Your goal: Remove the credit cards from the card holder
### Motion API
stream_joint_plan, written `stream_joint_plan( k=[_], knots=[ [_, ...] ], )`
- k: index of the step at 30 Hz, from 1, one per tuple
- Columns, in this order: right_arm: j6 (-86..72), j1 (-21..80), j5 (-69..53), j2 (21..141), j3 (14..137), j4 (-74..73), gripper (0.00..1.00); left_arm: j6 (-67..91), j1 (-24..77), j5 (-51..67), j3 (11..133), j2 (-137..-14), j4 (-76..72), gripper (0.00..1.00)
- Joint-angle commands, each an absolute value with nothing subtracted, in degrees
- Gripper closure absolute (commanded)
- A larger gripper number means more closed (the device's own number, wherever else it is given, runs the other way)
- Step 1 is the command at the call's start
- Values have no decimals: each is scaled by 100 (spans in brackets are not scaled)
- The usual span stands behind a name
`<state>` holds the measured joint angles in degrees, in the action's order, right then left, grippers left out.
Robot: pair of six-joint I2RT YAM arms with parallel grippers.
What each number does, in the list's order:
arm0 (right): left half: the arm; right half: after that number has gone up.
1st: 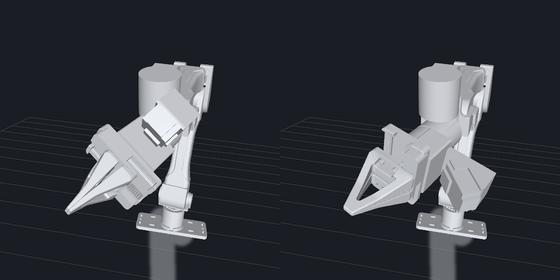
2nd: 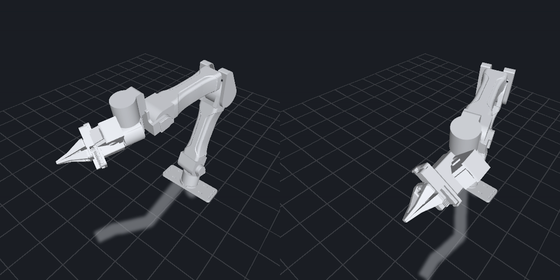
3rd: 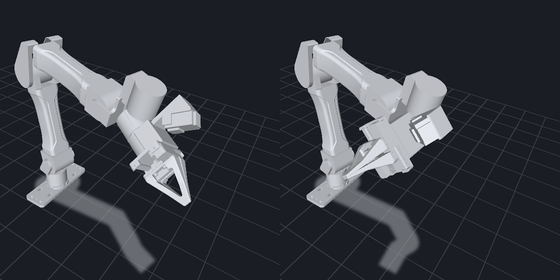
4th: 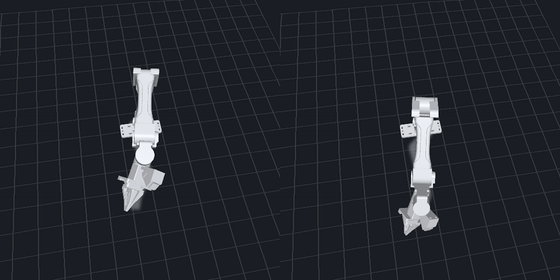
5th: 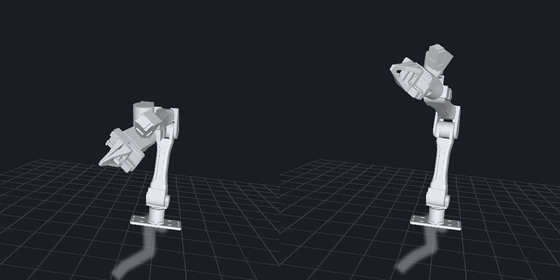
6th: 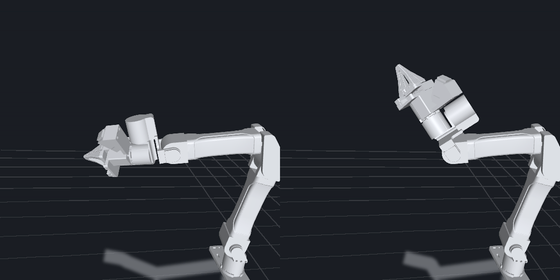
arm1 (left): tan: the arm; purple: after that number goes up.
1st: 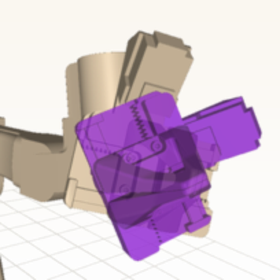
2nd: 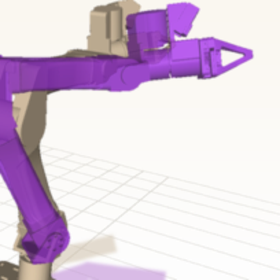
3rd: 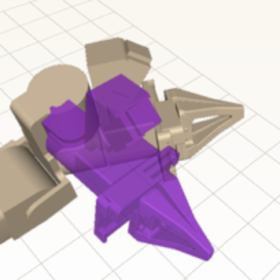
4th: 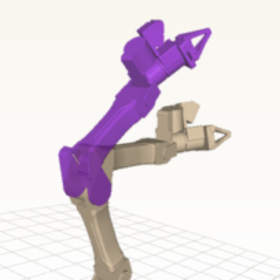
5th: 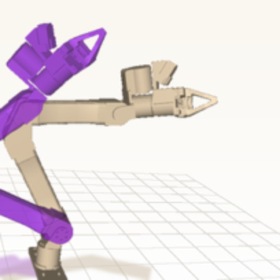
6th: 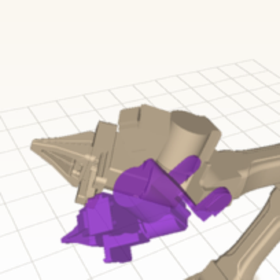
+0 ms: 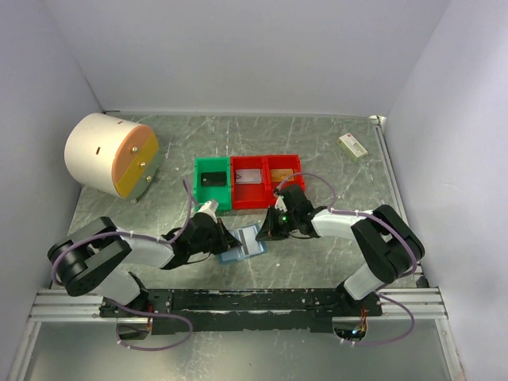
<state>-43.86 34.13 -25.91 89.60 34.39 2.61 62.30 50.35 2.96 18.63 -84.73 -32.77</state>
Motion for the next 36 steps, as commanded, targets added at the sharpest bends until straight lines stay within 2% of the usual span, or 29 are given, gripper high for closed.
stream_joint_plan(
  k=[1, 13, 19, 25, 36],
  knots=[
    [-4232, 3507, -2417, 9056, 3413, -271, 94, 5990, 5085, 127, 2037, -8170, -2829, 93],
    [-4121, 3501, -2553, 9034, 3493, -341, 93, 5800, 5088, -141, 2198, -7914, -1957, 93],
    [-3906, 3501, -2619, 8933, 3673, -556, 80, 5908, 5086, -31, 2112, -7982, -2281, 88],
    [-3661, 3498, -2501, 8737, 4032, -966, 76, 5965, 5081, -49, 2078, -7944, -2339, 85],
    [-3502, 3517, -2886, 8766, 4175, -828, 76, 6055, 5084, -50, 1975, -7904, -2484, 81]
  ],
)
